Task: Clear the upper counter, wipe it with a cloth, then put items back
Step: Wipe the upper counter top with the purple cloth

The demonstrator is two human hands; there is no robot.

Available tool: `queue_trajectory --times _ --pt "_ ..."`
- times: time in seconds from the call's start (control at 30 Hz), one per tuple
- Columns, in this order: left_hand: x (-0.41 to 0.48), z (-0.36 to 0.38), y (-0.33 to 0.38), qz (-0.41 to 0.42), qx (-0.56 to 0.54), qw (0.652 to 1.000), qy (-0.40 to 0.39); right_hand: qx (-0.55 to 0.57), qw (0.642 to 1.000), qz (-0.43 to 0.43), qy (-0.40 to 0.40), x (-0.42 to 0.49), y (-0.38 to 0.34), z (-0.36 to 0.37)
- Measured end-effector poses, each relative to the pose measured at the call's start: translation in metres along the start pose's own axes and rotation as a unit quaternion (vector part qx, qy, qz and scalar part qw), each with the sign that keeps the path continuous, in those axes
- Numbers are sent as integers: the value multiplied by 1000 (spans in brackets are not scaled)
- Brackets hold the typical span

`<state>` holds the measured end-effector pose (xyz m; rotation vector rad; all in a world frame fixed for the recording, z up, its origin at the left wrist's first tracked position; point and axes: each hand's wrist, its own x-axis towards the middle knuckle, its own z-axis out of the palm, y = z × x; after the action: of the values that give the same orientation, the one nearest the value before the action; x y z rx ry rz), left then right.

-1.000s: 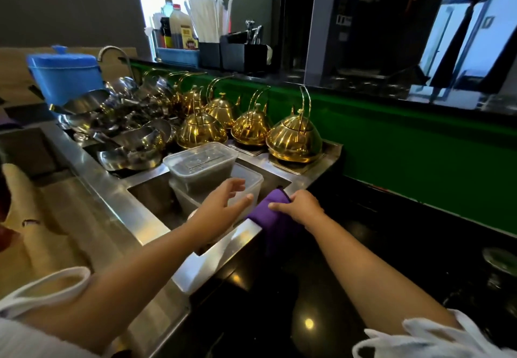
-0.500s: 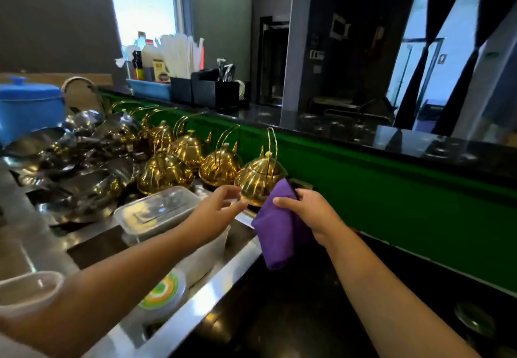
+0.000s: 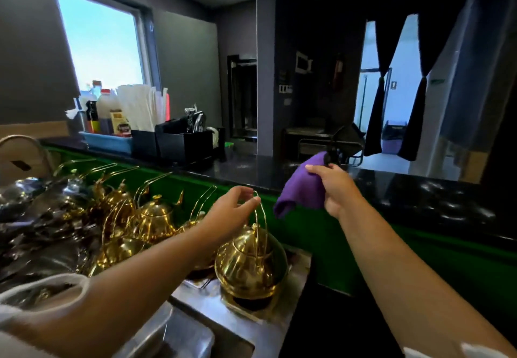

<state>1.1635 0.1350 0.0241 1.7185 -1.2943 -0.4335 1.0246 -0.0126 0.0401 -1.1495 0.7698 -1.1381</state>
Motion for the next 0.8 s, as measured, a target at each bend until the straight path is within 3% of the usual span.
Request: queue_trajectory --times 0.23,0.3,0.37,0.43,0.53,0.63,0.8 --pt "95 -27 -7 38 22 994 103 -60 997 -23 -42 113 -3 82" --pt "119 -28 -16 38 30 992 118 -171 985 -13 -32 133 10 82" --pt "140 -25 -26 37 51 992 114 -409 912 -27 -2 139 19 71" --pt "159 -21 -35 47 87 991 90 -557 825 -69 63 141 30 56" --pt "182 -8 -42 60 147 987 22 -610 778 -108 106 144 52 36" --pt "205 8 -43 67 209 976 -20 -581 799 -80 133 150 60 26" --pt "234 43 -41 49 325 921 -211 -629 764 -93 109 154 63 27"
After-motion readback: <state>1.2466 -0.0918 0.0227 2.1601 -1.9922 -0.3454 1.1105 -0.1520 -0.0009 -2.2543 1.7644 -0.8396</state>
